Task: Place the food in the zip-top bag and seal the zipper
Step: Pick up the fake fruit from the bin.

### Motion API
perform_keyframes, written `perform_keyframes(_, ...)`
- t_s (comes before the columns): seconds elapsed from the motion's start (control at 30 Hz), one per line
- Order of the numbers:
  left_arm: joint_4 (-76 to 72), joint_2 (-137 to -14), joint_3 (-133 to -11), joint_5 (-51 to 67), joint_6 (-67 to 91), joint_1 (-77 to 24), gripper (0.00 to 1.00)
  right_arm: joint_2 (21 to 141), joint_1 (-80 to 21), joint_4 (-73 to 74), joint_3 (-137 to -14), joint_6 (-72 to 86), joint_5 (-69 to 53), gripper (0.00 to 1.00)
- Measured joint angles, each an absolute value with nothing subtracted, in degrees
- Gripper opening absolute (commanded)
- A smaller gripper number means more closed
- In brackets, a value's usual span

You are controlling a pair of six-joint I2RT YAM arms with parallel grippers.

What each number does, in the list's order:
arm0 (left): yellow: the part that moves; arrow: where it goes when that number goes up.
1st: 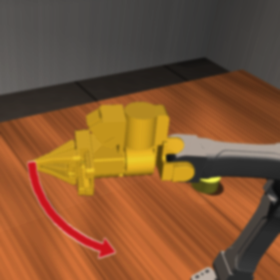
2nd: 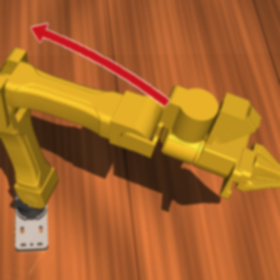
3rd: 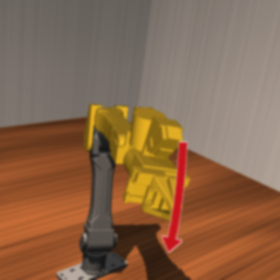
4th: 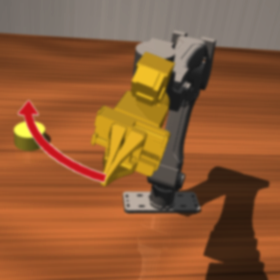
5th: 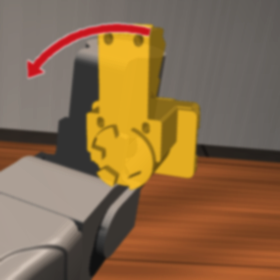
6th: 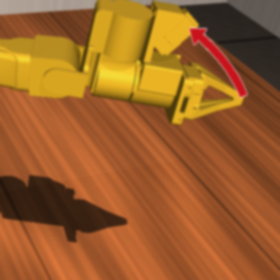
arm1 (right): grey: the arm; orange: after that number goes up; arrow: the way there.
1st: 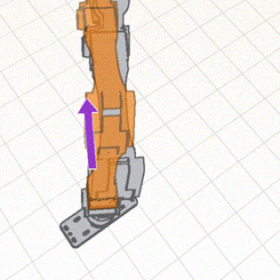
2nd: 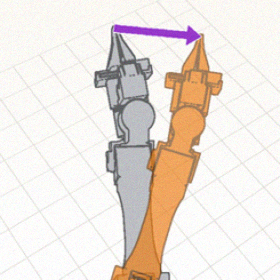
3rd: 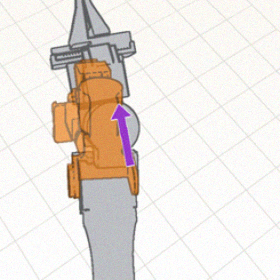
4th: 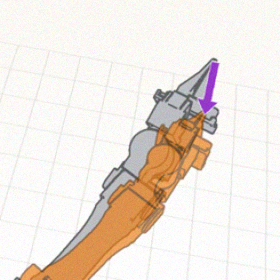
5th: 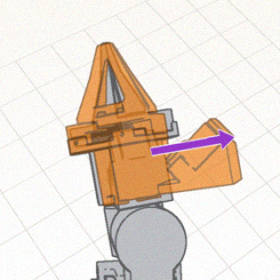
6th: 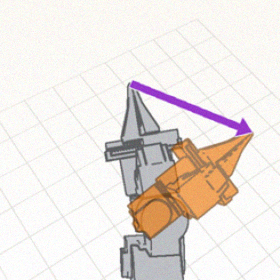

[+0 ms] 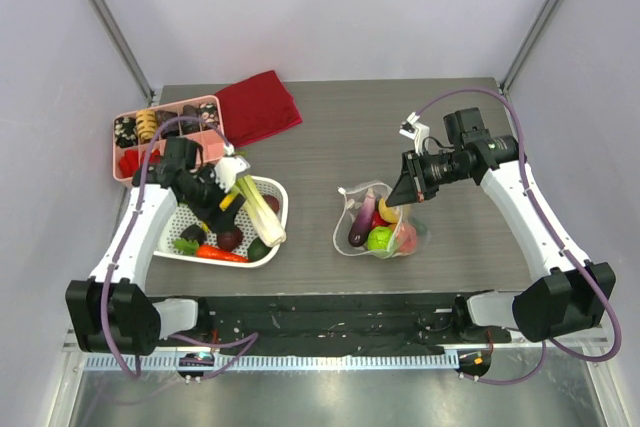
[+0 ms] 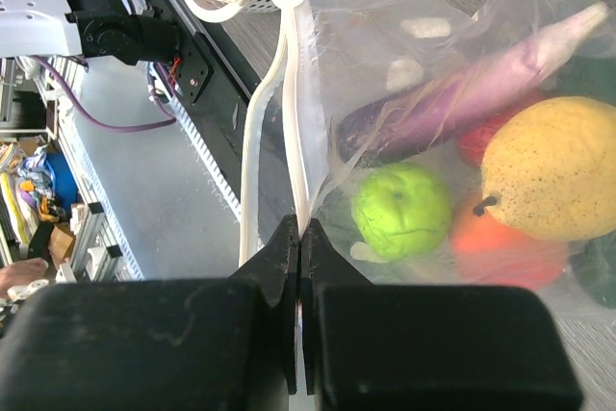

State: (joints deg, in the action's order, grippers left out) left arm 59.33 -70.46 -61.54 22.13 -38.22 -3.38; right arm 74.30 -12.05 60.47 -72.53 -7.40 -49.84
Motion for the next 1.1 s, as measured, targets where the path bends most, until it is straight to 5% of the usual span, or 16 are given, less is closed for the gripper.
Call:
perform_keyframes(0.17, 53.1, -70.4, -48.4, 21.1, -37.6, -3.6, 0.95, 74.2, -12.1, 60.5, -72.5, -7.4, -49.8, 0.01)
perform_keyframes(0.37, 43.3, -73.7, -43.0, 19.0, -35.5, -4.0, 0.88, 74.2, -12.1, 60.5, -72.5, -7.4, -49.8, 0.01)
perform_keyframes(0.43, 40.4, -74.8, -42.7, 18.6, -34.9, -4.0, 0.81, 74.2, -12.1, 60.5, -72.5, -7.4, -49.8, 0.01)
perform_keyframes(0.6, 37.0, -77.2, -43.0, 17.9, -33.2, -4.0, 0.34, 74.2, -12.1, 60.5, -72.5, -7.4, -49.8, 0.01)
perform_keyframes(0.77, 41.4, -75.7, -45.8, 16.9, -33.8, -3.8, 0.13, 74.2, -12.1, 60.9, -72.5, -7.8, -49.4, 0.01)
perform_keyframes(1.1, 60.1, -65.5, -69.4, 22.3, -35.0, -8.3, 0.15, 74.3, -12.1, 61.6, -72.5, -9.2, -49.2, 0.01)
